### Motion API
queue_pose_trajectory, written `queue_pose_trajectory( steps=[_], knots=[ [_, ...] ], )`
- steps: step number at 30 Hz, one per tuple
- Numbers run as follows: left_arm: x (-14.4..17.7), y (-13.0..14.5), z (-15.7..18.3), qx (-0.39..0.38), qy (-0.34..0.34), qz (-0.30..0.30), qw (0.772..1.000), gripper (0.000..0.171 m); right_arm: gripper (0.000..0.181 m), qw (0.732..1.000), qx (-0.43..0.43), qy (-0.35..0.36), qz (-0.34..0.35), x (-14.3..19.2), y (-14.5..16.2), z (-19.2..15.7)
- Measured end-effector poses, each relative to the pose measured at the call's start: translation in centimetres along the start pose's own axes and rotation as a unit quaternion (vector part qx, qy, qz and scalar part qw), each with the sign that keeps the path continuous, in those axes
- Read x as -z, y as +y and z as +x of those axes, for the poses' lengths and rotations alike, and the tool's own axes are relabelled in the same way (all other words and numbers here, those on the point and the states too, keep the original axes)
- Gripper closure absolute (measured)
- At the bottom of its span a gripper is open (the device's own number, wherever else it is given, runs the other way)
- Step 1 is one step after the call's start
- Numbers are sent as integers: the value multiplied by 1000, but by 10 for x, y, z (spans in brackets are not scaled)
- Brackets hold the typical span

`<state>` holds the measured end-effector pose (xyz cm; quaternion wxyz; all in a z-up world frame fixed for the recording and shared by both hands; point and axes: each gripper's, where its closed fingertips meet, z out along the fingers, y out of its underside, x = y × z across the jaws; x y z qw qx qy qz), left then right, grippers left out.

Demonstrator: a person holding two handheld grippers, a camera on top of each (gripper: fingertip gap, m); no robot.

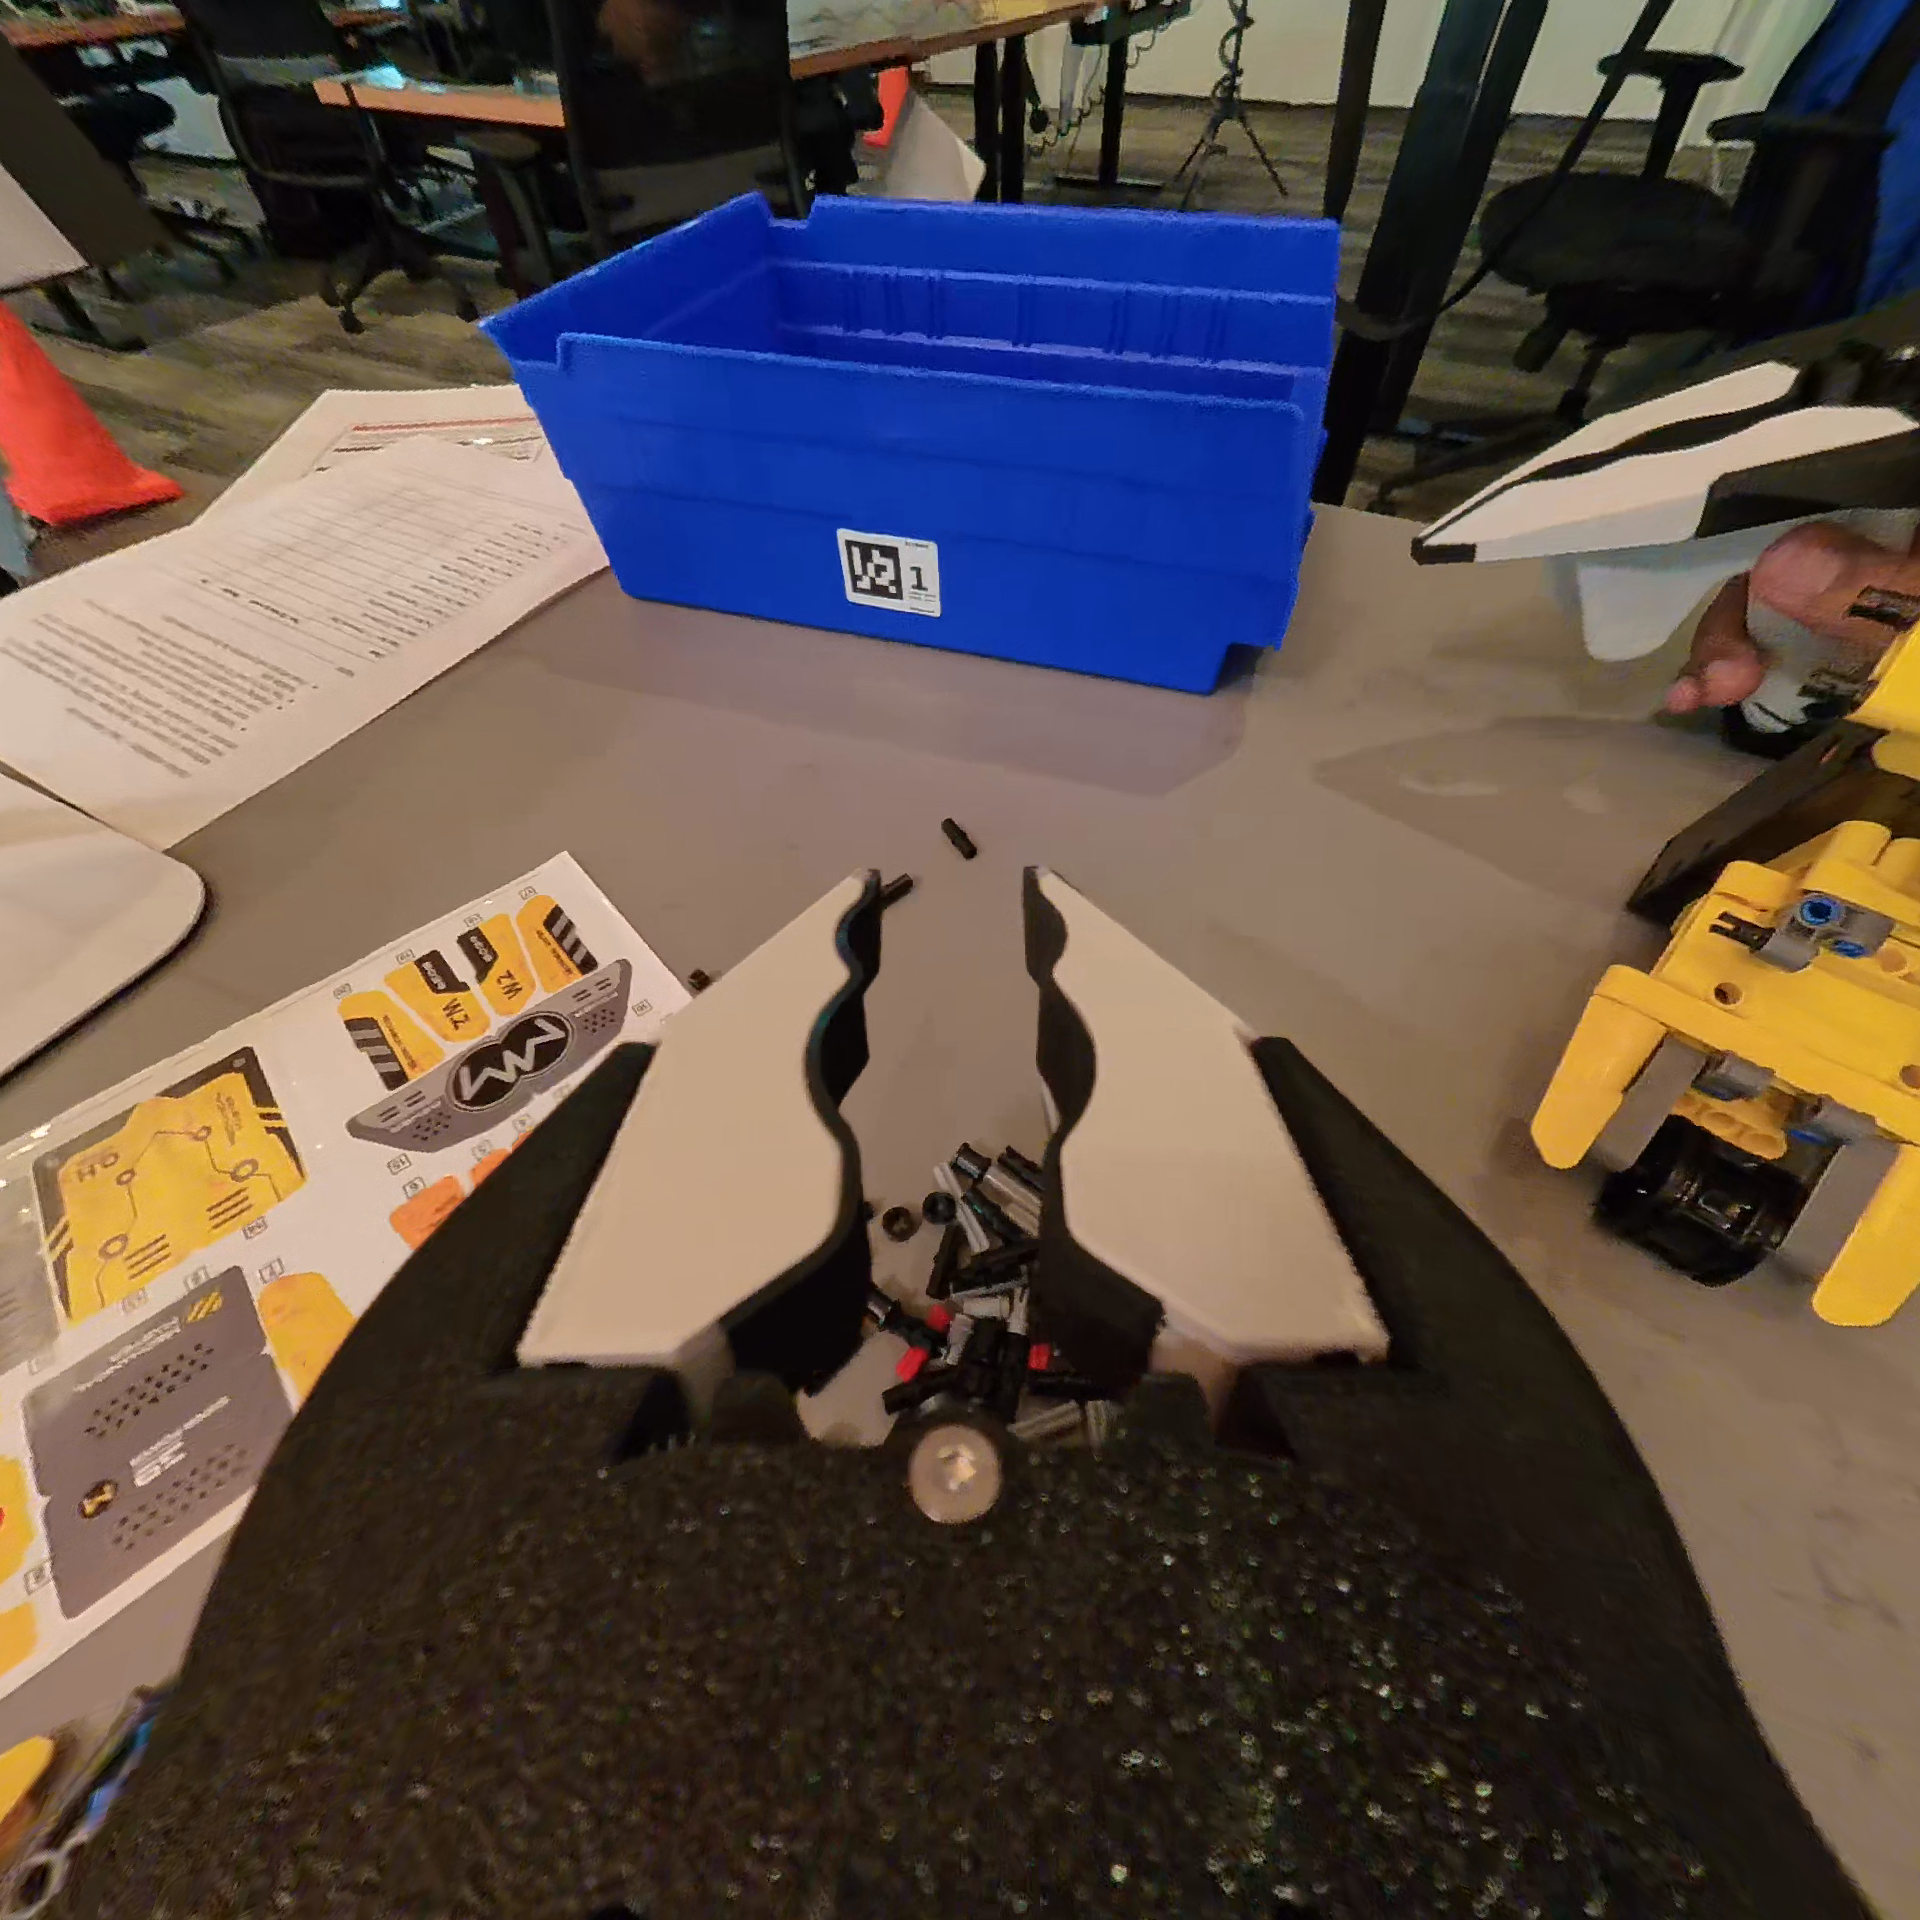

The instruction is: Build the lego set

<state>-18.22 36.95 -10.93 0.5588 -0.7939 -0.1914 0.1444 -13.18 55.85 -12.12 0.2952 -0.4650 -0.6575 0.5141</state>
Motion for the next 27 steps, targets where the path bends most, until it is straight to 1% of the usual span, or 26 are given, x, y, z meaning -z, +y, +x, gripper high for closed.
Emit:
queue_pose_trajectory(
  steps=[5, 9, 13, 16, 21, 27],
  knots=[
    [0, -2, 9, 0, 16, 9, 1000, 162, 181, 999, 25, -19, 38, 8, -9, -11],
    [1, -5, 12, -8, 13, 6, 1000, 166, 181, 999, 19, -24, 44, 9, -10, -10],
    [5, -10, 9, -14, 2, 15, 1000, 170, 181, 998, 15, -29, 49, 11, -12, -11],
    [8, -14, 7, -3, 3, 24, 1000, 170, 181, 999, 15, -34, 40, 8, -9, -12],
    [12, -20, 8, 16, 16, 37, 999, 170, 180, 999, 16, -37, 4, 1, -1, -13],
    [15, -20, 6, 7, 16, 43, 999, 170, 180, 997, 54, -48, -30, -5, 9, -25]
  ],
)
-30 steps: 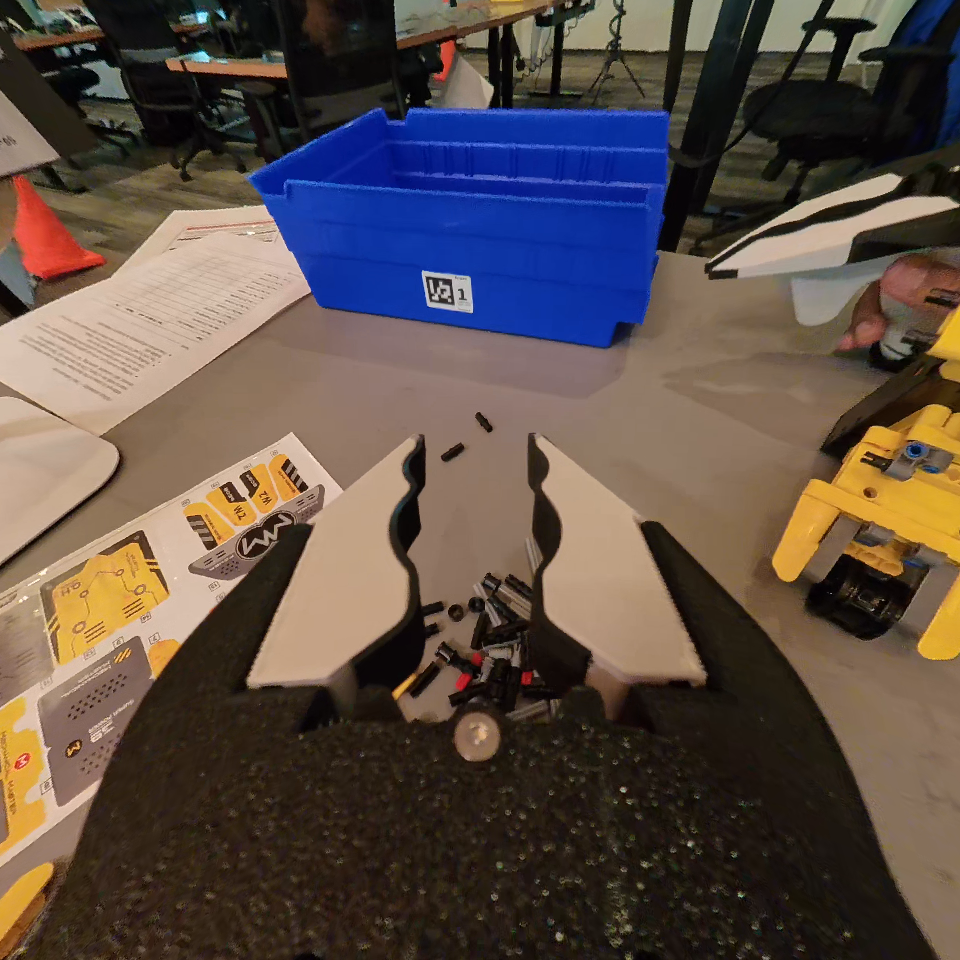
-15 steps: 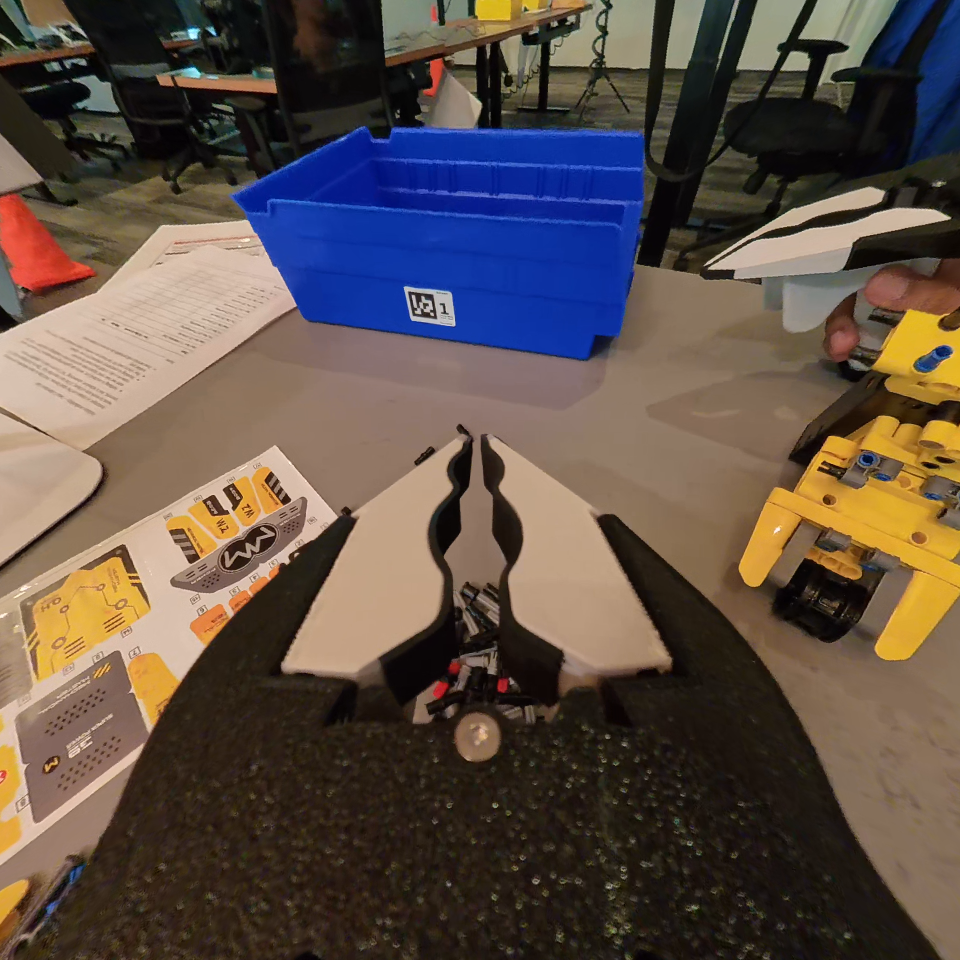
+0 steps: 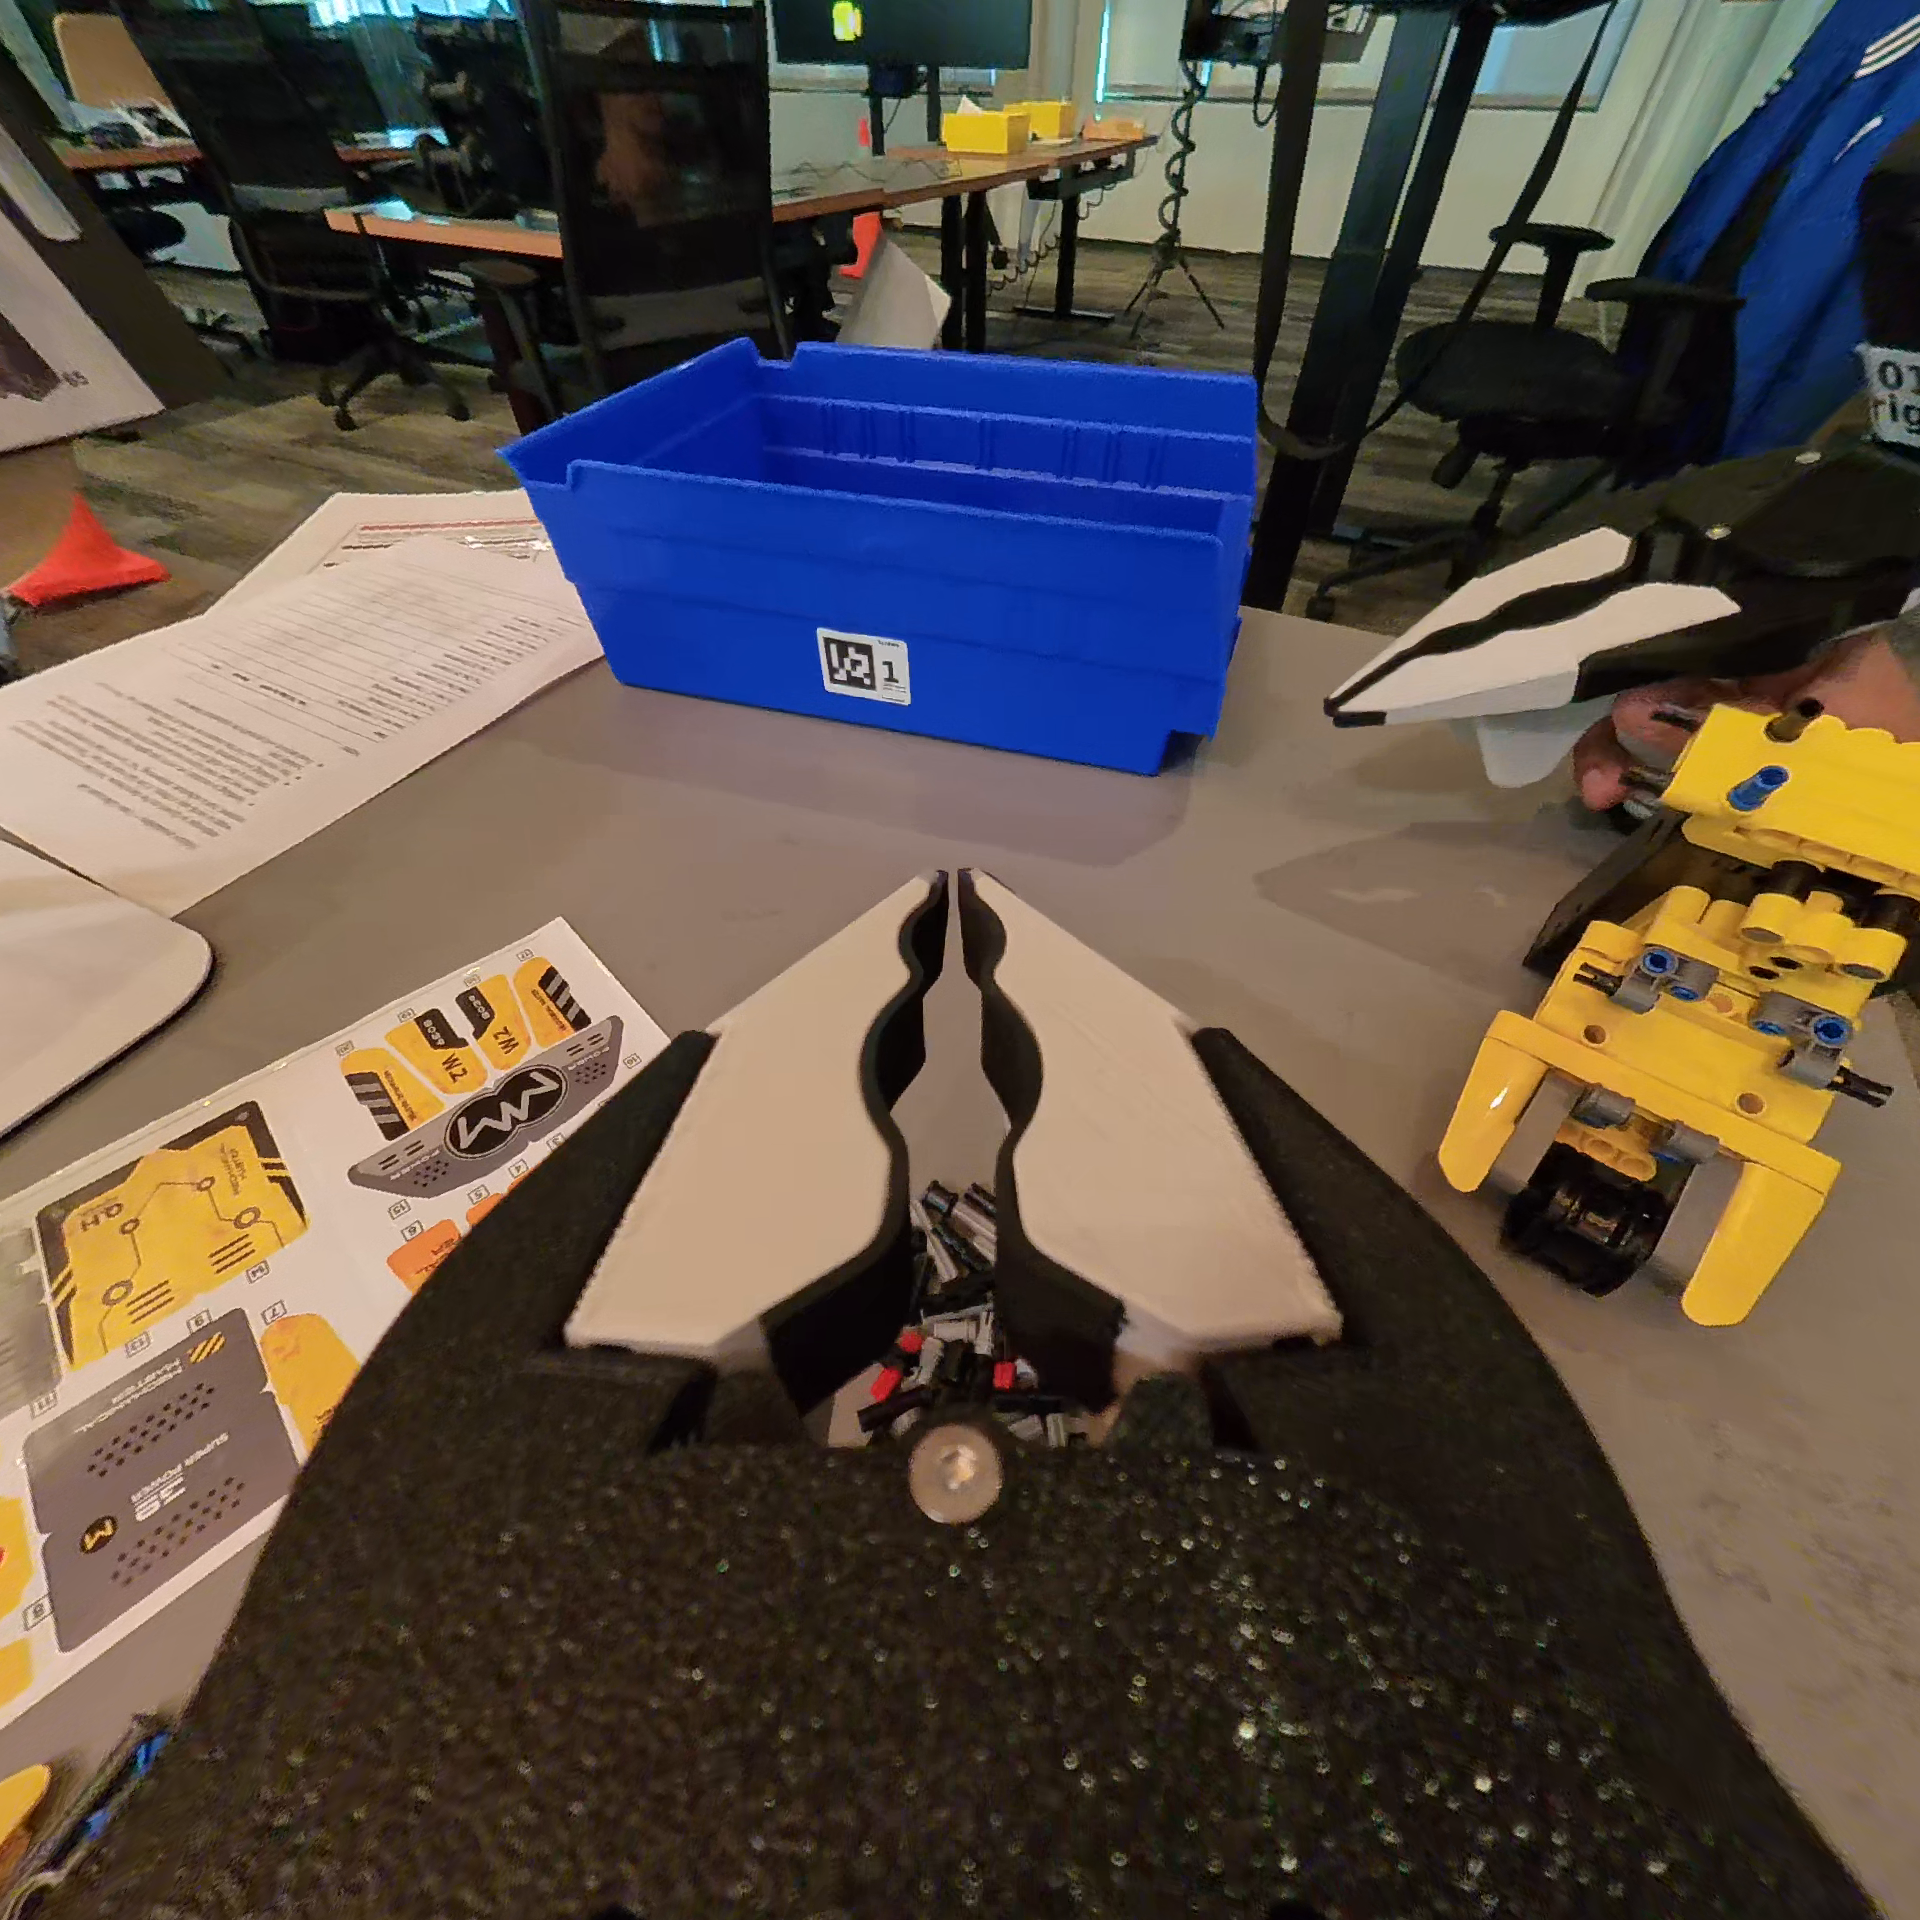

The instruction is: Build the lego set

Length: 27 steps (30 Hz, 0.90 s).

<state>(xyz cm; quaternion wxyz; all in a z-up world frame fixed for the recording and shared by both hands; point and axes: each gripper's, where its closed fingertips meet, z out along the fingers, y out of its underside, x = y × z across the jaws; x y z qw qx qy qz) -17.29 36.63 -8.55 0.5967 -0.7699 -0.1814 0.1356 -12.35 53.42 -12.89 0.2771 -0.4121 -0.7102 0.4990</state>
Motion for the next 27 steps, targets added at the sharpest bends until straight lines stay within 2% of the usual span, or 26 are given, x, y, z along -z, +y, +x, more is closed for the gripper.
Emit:
queue_pose_trajectory(
  steps=[6, 15, 27],
  knots=[
    [2, -3, -2, 20, 4, 12, 1000, 168, 180, 999, 23, 9, -34, -7, 9, -3],
    [1, -5, 5, 12, 12, 12, 1000, 166, 180, 998, 36, 7, -59, -11, 16, -6],
    [-2, -3, 13, 14, 27, 8, 1000, 165, 180, 998, 31, 0, -62, -12, 16, -6]
  ],
)
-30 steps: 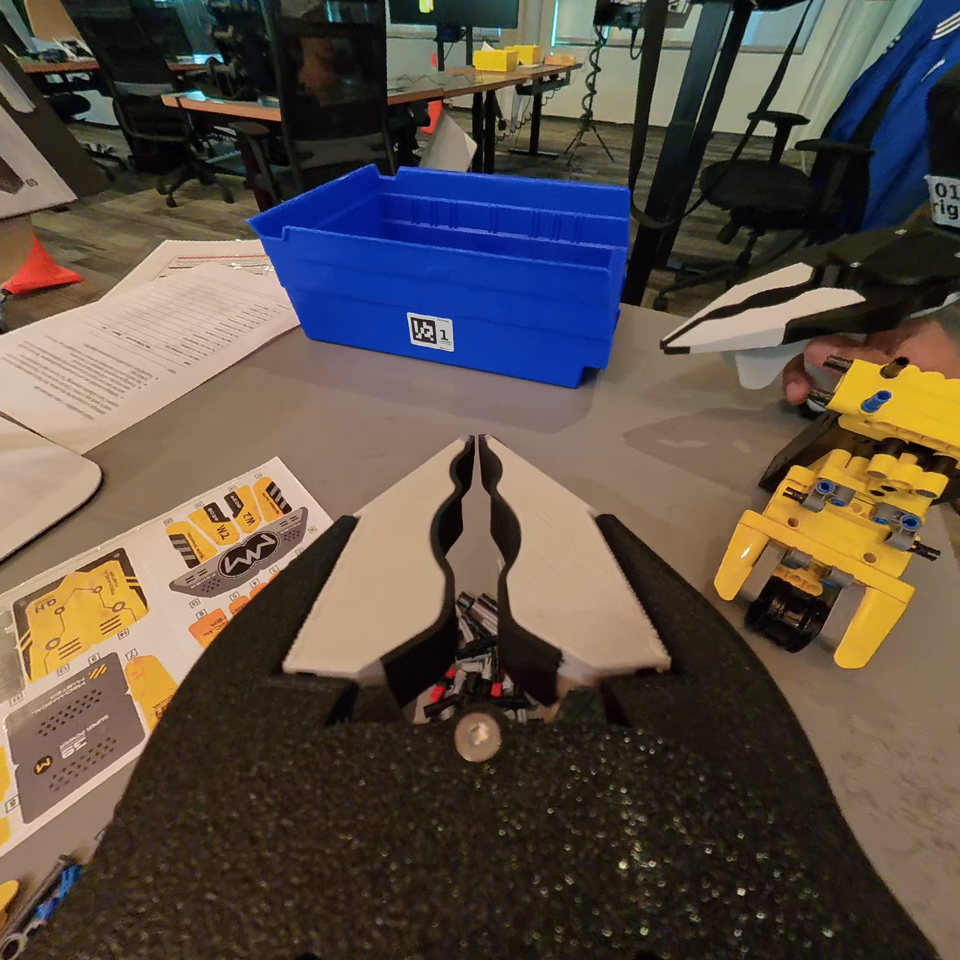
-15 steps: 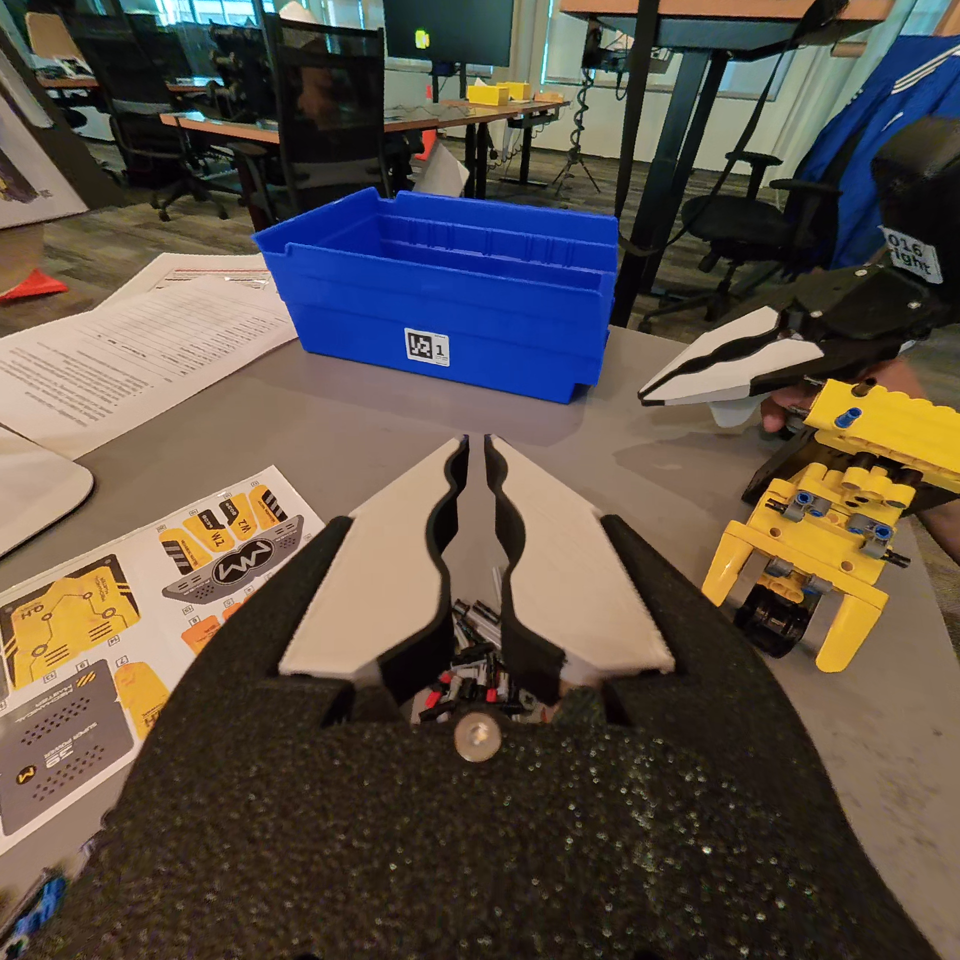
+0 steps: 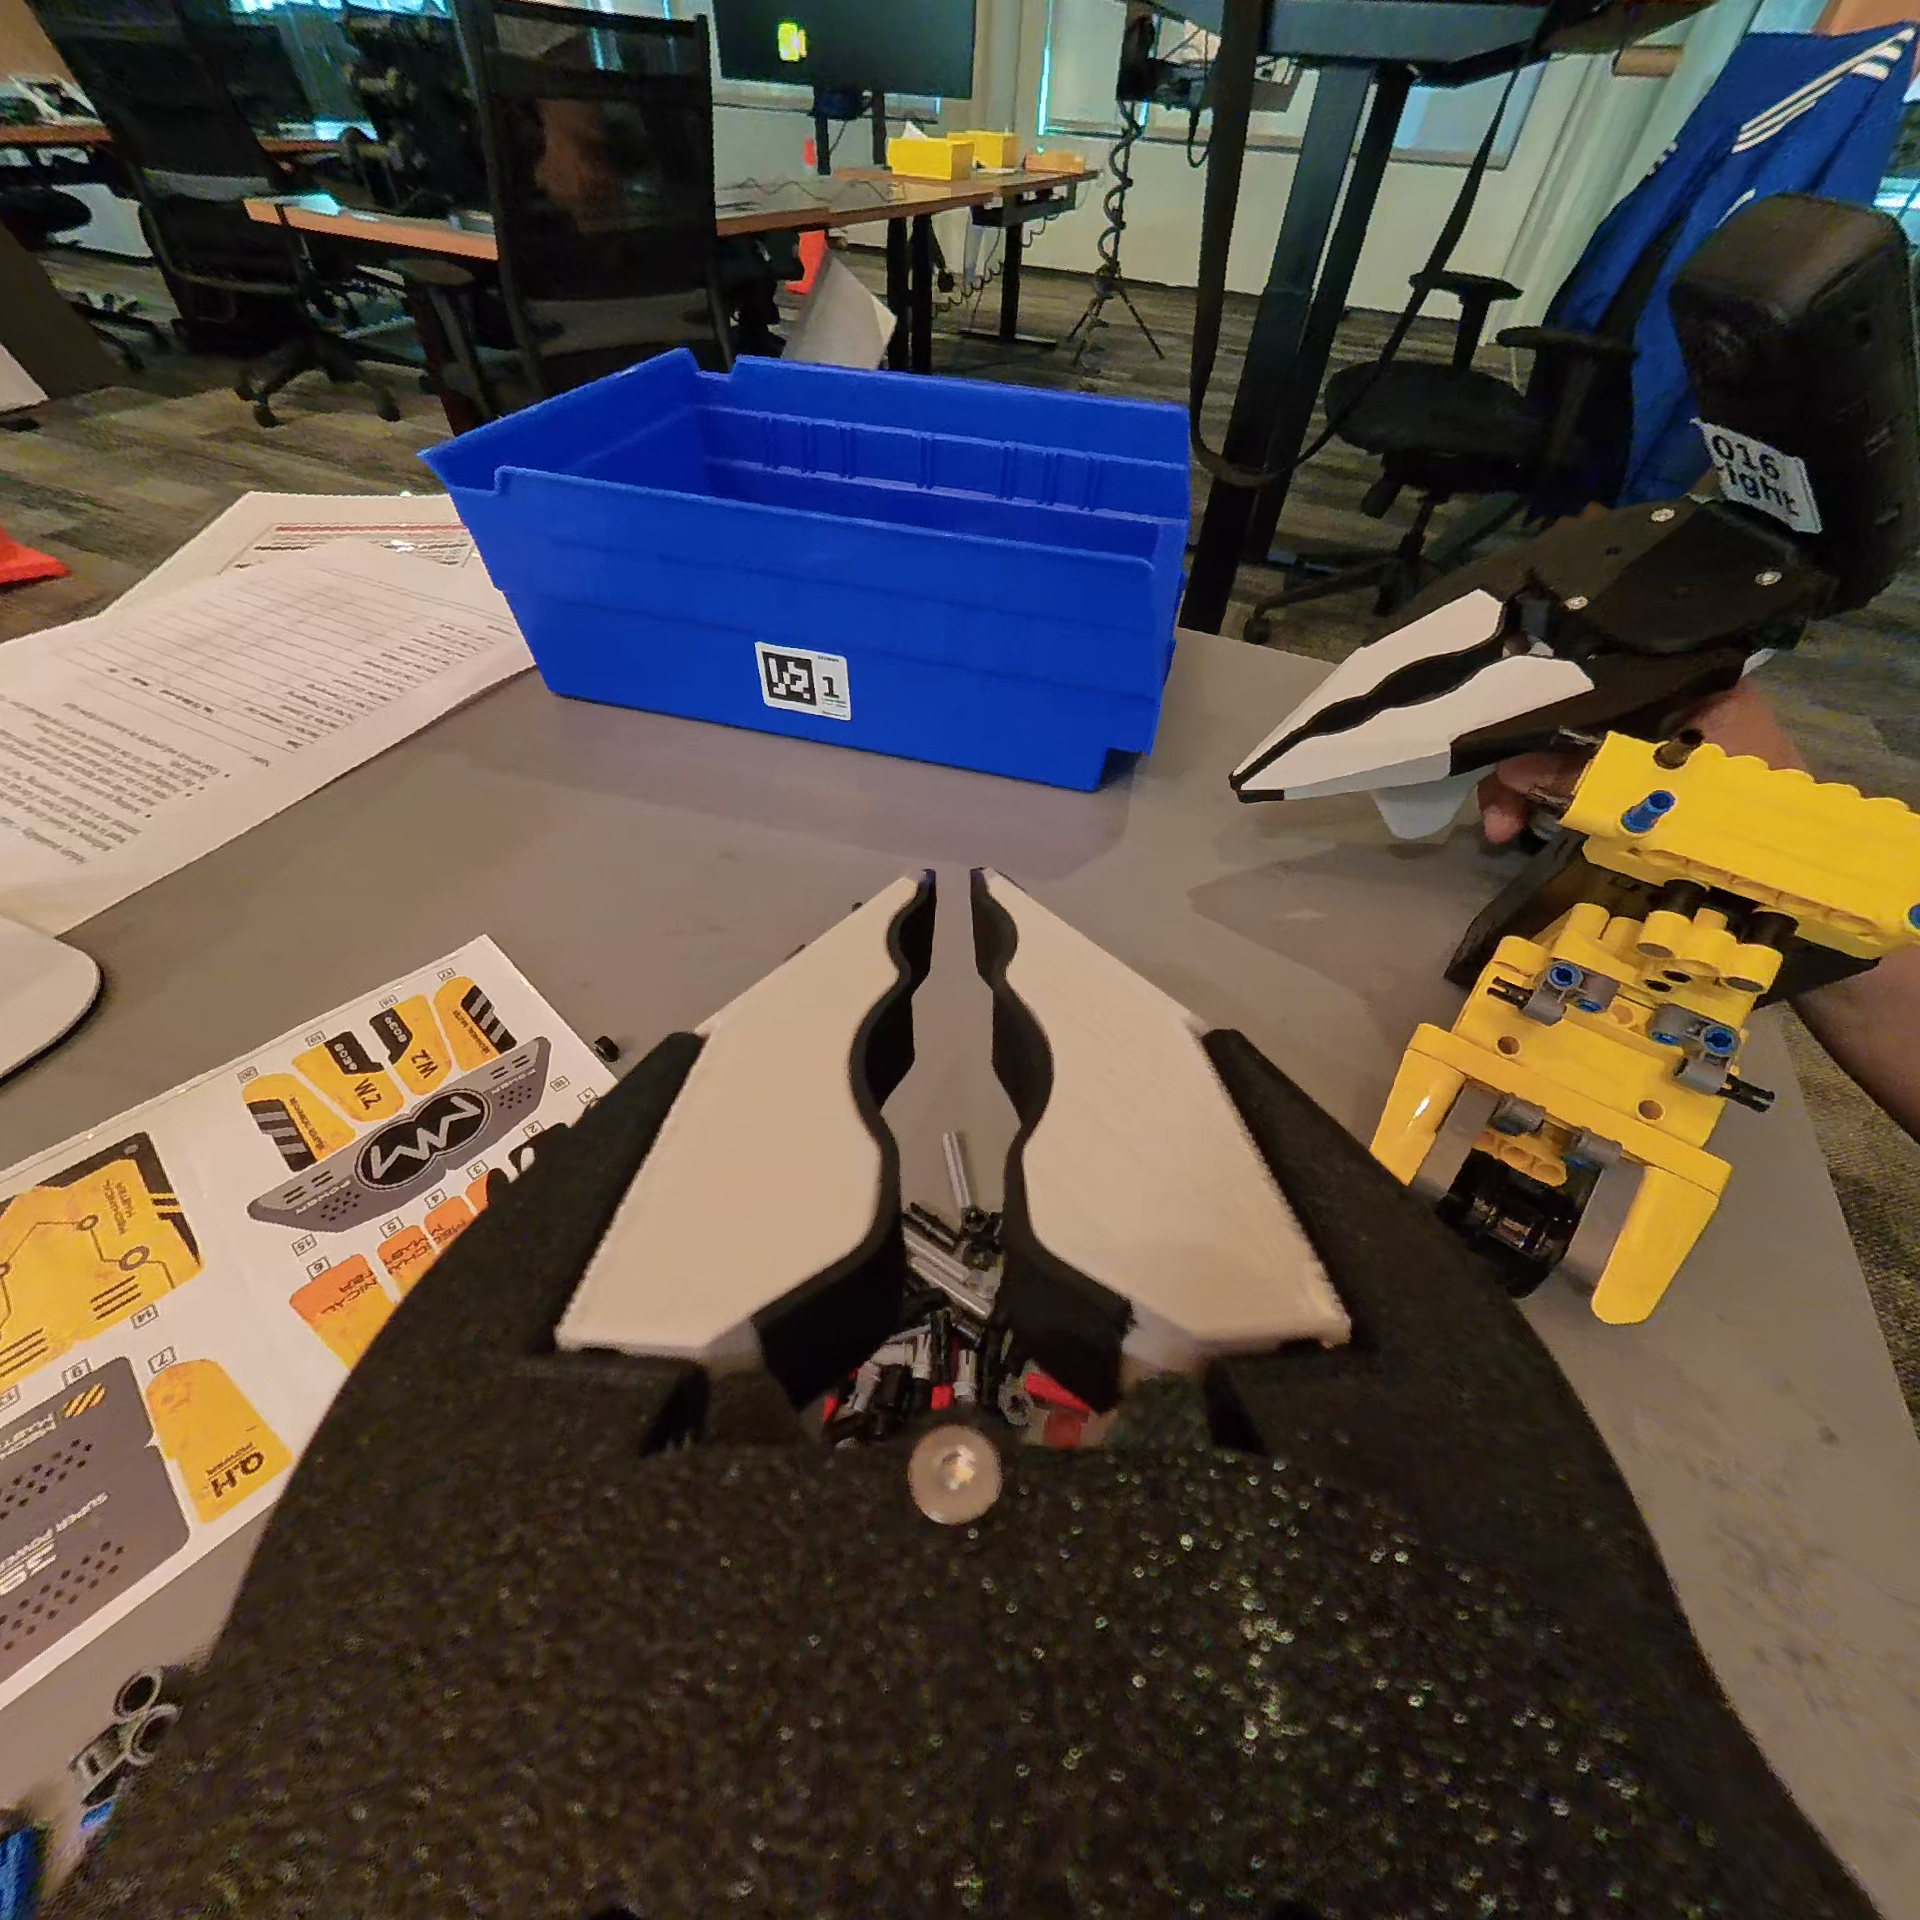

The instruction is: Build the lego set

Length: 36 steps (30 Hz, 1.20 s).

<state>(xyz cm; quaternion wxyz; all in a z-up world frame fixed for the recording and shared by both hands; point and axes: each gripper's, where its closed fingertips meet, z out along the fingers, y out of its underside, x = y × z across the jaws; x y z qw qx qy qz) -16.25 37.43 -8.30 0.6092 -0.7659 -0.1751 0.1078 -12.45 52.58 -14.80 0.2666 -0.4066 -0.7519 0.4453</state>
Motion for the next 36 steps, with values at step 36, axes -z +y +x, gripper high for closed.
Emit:
queue_pose_trajectory(
  steps=[36],
  knots=[
    [-8, 11, 7, -11, 13, -20, 1000, 165, 180, 1000, 1, -7, -10, -2, 3, -2]
  ],
)
